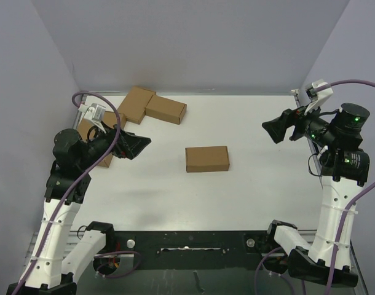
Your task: Fold the paper box
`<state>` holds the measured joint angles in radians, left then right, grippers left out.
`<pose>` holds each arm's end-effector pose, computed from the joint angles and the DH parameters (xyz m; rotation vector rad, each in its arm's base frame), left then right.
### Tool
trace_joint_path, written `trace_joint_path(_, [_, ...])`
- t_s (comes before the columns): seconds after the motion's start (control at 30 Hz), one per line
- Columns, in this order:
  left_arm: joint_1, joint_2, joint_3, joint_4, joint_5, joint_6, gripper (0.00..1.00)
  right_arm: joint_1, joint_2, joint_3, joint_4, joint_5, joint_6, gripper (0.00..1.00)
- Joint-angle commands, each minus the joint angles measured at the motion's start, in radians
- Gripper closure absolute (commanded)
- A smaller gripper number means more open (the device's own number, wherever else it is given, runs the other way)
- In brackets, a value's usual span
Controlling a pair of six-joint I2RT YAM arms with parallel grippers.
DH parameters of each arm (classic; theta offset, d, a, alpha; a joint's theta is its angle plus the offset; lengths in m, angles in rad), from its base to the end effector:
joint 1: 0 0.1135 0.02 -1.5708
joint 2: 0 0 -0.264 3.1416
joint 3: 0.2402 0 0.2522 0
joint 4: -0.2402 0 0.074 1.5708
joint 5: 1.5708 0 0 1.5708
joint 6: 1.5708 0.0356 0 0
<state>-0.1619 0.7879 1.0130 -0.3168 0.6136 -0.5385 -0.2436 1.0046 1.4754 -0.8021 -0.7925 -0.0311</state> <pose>0.1564 -0.0463 0.4044 0.1628 1.7448 -1.0279 0.1644 -0.0147 0.4687 -0.3358 1.8056 0.5574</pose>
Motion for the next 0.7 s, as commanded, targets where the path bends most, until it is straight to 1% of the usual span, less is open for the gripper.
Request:
trace_joint_path(0.0, [0.004,-0.029,-0.004,0.046,-0.002,0.006,0.02,-0.005,-0.017,0.012,0.033,0.006,0.015,0.02])
trace_joint_path(0.67, [0.004,-0.042,-0.013,0.031,-0.027,0.02,0.02,-0.006,-0.023,0.014,0.026,0.004,0.005,0.02])
